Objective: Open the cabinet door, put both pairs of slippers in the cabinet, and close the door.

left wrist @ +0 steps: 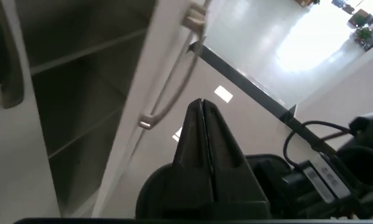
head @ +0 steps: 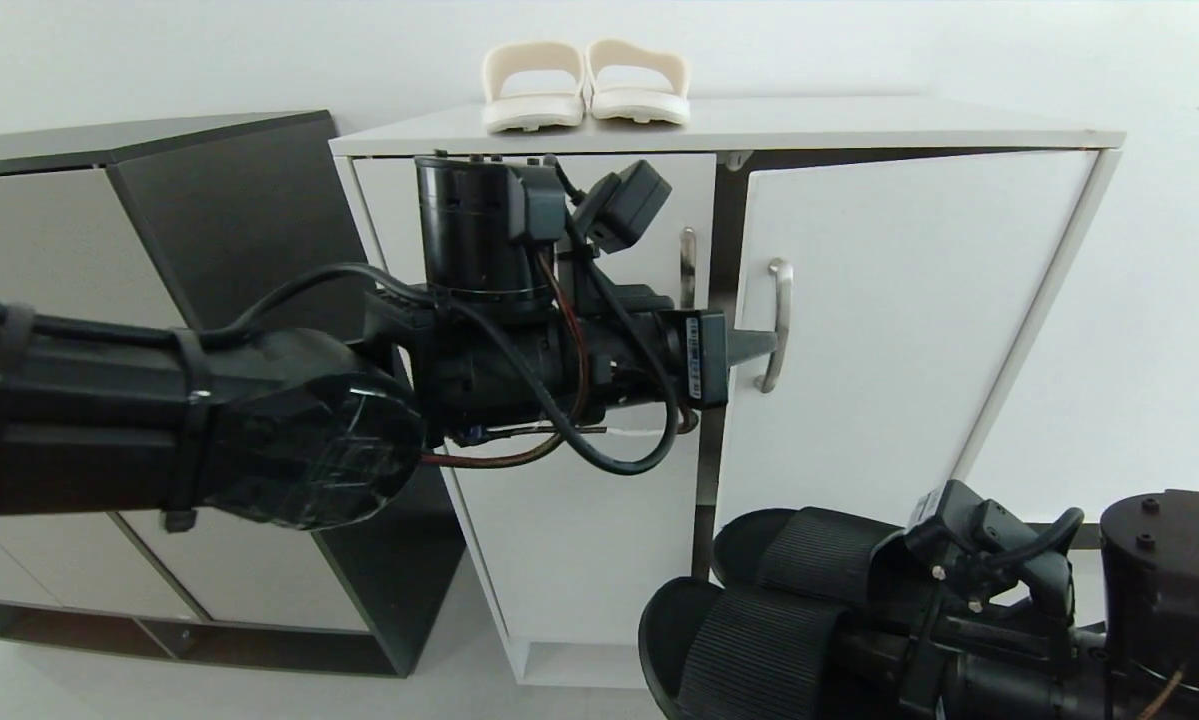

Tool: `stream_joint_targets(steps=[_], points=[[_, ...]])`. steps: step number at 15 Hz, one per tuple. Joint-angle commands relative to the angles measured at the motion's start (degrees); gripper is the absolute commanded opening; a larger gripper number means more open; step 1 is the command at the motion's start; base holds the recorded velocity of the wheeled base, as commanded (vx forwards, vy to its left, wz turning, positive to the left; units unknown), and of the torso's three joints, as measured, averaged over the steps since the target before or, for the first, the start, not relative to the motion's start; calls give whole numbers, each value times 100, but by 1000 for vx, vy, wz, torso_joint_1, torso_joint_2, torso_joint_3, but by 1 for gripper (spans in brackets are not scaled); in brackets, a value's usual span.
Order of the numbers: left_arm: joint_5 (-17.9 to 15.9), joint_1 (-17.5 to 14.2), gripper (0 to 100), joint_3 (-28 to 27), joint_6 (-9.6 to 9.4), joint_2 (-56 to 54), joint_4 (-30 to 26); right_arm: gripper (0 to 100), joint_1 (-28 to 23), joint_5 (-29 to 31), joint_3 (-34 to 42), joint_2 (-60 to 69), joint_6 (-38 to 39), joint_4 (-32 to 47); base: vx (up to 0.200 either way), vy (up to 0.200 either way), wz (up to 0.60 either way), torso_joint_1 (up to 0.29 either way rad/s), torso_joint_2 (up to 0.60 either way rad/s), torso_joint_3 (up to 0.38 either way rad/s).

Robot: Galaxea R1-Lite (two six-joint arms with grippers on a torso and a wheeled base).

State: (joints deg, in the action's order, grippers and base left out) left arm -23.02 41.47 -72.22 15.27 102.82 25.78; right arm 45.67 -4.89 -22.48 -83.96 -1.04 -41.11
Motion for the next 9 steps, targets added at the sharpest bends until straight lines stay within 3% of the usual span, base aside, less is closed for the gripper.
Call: stream_joint_targets(steps=[1, 4, 9], points=[[8, 28, 0, 410, -33, -534, 155, 0, 13, -3, 7, 20, -2, -3, 0, 0, 0, 0, 0, 0], [-1, -429, 0, 296, 2, -420, 234, 0, 92, -3, 7, 2, -2, -3, 0, 0, 0, 0, 0, 0], [8, -614, 0, -495, 125, 300, 225, 0, 136, -3, 42, -15, -46, -3, 0, 0, 0, 0, 0, 0]])
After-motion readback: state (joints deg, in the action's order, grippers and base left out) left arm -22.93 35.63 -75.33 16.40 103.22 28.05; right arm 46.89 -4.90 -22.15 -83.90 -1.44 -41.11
